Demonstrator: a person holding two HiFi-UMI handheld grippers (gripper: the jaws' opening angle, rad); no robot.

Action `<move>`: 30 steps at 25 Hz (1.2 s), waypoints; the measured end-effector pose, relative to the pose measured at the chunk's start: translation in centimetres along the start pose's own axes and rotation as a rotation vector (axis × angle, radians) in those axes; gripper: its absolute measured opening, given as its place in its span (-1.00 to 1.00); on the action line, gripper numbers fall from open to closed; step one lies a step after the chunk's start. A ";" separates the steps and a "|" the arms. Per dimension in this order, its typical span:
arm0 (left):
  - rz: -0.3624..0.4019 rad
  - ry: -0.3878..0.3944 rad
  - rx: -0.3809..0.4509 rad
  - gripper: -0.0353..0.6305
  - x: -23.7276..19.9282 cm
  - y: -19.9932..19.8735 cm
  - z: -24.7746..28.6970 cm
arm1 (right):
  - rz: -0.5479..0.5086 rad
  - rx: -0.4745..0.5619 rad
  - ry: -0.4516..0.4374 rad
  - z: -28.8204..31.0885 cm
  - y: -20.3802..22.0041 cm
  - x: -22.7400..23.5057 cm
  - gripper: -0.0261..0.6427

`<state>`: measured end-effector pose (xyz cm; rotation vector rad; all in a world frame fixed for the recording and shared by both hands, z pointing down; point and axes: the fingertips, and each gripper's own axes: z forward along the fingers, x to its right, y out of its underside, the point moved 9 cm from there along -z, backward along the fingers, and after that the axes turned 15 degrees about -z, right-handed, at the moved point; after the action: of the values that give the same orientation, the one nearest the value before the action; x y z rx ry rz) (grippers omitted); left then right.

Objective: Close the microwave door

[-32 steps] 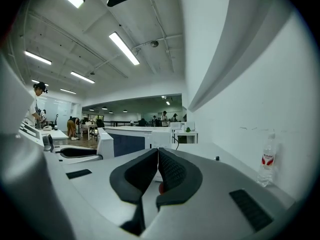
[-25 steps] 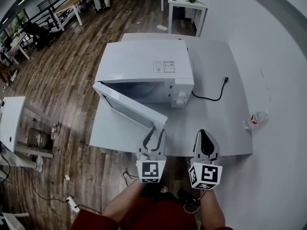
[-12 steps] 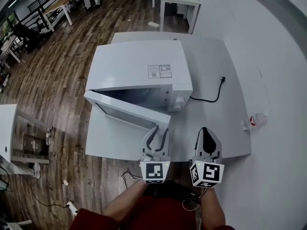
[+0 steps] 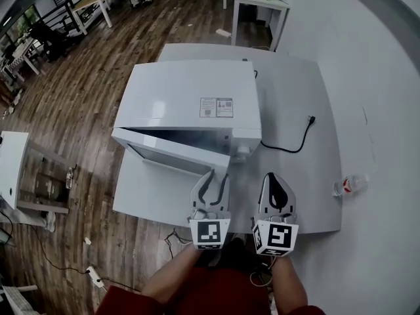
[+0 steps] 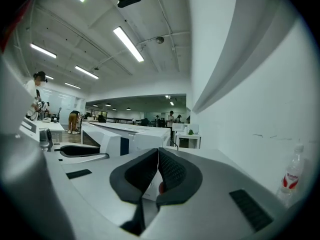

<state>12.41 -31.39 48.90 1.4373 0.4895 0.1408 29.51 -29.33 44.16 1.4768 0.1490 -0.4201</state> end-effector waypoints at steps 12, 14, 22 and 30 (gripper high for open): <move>-0.010 -0.105 0.013 -0.45 0.4 -0.1 4.1 | 0.017 0.016 -0.085 3.9 1.6 3.3 -0.84; -0.015 -0.116 0.011 -0.45 0.4 -0.3 4.5 | 0.018 0.018 -0.092 4.4 1.6 3.6 -0.84; -0.019 -0.132 0.005 -0.45 0.3 -0.4 5.9 | 0.019 0.024 -0.105 5.9 1.7 4.3 -0.84; -0.023 -0.136 0.036 -0.45 0.2 -0.7 6.5 | 0.022 0.027 -0.114 7.3 1.8 4.6 -0.84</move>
<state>15.13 -37.35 48.53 1.4654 0.3987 0.0153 33.26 -37.29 44.95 1.4755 0.0369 -0.4883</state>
